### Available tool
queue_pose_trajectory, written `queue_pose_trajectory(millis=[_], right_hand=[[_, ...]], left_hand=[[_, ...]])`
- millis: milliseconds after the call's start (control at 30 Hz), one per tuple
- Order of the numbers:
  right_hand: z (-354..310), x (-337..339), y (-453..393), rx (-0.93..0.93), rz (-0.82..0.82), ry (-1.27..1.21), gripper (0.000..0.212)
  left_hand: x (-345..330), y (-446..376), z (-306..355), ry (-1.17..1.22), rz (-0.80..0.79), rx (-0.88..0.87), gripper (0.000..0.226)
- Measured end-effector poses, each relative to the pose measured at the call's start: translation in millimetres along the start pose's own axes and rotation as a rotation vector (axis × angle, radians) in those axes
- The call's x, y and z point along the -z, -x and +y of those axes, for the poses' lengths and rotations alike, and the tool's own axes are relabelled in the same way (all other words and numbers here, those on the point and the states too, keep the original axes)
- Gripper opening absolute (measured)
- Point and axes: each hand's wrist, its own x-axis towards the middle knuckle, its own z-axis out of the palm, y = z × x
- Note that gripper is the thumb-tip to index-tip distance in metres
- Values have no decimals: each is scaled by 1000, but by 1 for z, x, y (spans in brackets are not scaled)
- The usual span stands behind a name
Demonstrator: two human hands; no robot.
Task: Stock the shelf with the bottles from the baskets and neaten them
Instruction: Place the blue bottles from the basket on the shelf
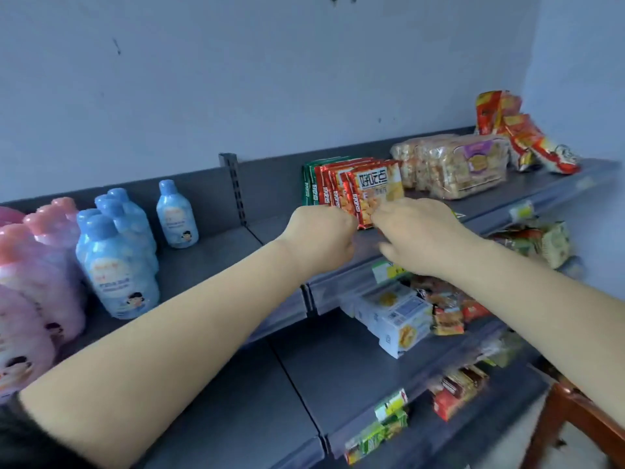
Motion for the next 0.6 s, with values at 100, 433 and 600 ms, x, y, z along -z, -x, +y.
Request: queue_pose_trajectory(millis=[100,433,600], right_hand=[[17,-9,43,-68,-60,8,16],[42,-71,205,-409,-301,-127,21],[36,-122,281,-614,-426,-265,21]], left_hand=[[-11,-7,42,75,-3,-53,19],[-81,-15,201,294,-110,-401,24],[-137,-4,274,461,-259,-504,19]])
